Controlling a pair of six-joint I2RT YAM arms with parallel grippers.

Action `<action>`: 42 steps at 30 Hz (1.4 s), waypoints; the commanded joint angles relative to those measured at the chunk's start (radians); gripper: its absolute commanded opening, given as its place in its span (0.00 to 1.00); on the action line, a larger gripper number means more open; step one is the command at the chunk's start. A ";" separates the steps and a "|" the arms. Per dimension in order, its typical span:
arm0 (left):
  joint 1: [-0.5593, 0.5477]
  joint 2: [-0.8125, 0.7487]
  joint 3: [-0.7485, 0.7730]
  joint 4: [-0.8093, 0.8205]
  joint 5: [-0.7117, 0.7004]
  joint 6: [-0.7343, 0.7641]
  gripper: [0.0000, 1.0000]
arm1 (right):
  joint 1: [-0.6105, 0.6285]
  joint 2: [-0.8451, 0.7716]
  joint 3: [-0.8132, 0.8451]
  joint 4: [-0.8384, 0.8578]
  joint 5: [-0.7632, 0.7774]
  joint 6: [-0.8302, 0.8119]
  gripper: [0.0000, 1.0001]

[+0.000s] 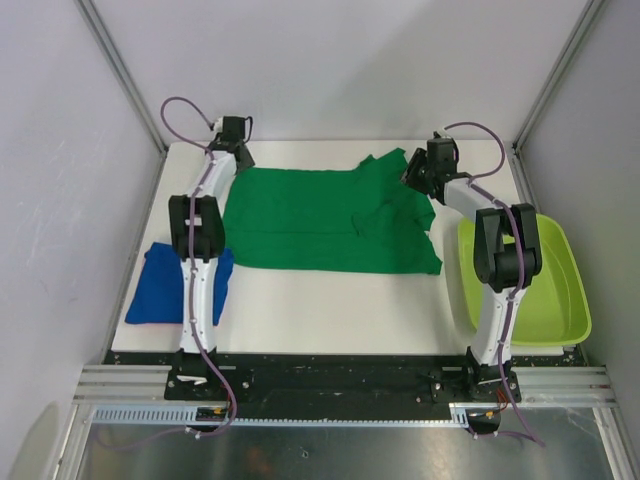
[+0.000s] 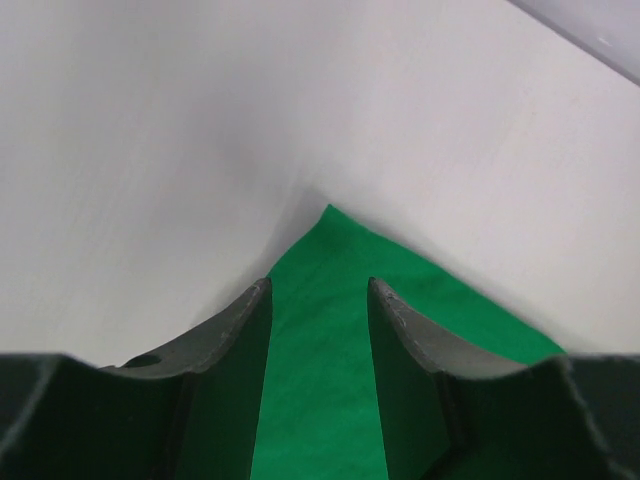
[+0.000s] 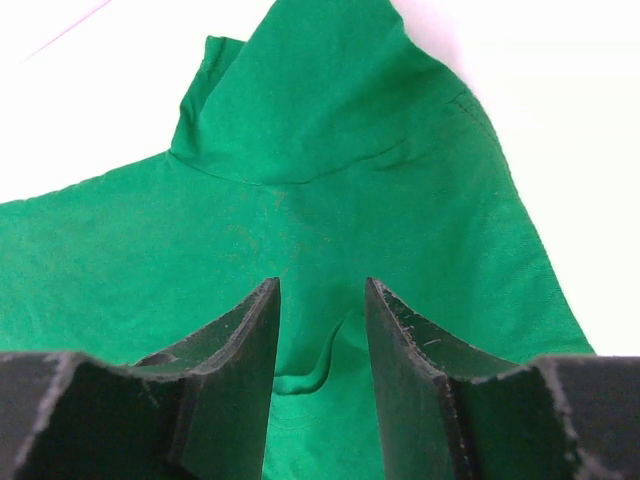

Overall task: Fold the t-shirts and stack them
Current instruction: Grap the side of the flattened tshirt furthest away from the robot with both arms

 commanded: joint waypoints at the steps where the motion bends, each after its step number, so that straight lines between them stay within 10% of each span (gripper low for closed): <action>1: 0.010 0.046 0.077 0.015 -0.044 -0.085 0.48 | -0.010 0.016 0.049 0.032 -0.019 -0.012 0.44; 29: 0.065 0.127 0.121 0.057 0.130 -0.277 0.41 | -0.060 0.092 0.126 0.006 -0.091 0.002 0.44; 42: 0.065 0.122 0.105 0.058 0.137 -0.285 0.18 | -0.083 0.214 0.266 -0.018 -0.089 0.025 0.43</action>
